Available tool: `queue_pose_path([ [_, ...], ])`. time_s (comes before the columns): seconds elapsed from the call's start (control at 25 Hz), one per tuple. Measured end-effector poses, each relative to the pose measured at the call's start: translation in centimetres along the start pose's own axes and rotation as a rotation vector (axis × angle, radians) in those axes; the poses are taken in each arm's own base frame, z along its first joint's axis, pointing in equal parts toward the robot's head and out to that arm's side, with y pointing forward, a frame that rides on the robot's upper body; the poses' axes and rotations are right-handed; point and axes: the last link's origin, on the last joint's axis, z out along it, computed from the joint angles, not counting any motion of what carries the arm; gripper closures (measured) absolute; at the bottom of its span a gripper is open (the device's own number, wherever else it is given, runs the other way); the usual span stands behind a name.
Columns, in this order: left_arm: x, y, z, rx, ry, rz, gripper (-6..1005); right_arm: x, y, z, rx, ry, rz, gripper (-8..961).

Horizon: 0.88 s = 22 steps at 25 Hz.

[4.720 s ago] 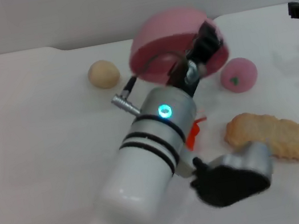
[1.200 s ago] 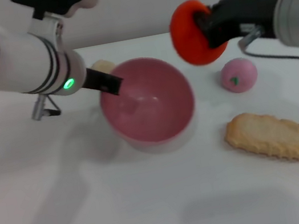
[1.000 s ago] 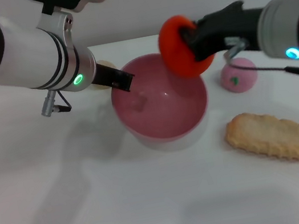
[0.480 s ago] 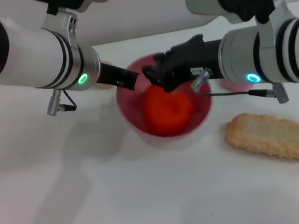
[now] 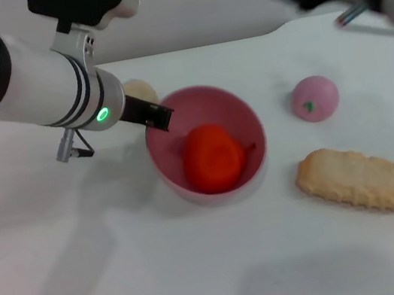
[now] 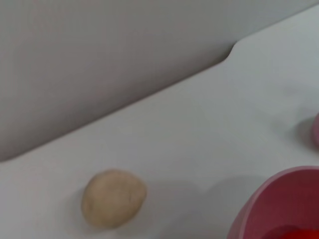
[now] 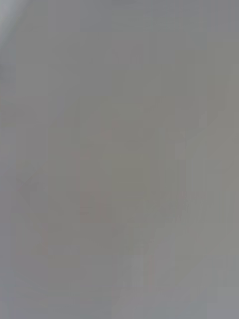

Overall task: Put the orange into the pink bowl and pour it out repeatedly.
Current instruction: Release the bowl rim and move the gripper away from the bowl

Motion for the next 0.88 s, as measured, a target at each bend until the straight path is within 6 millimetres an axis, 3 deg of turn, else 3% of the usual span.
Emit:
queue_pose_path([
  [0.08,-0.3,-0.1,0.2,-0.001,-0.015,-0.006,912,0.0,-1.4,-0.6,0.059,-0.070,0.019,377],
  [0.2,-0.6,0.1,0.4,-0.018,-0.029,-0.018,911,0.7,-2.2,-0.9,0.099,-0.123,0.033,377],
  [0.88,-1.2,0.6,1.8,-0.096,-0.023,-0.083,907,3.3,-1.7,0.7,0.078,-0.070,0.015,379],
])
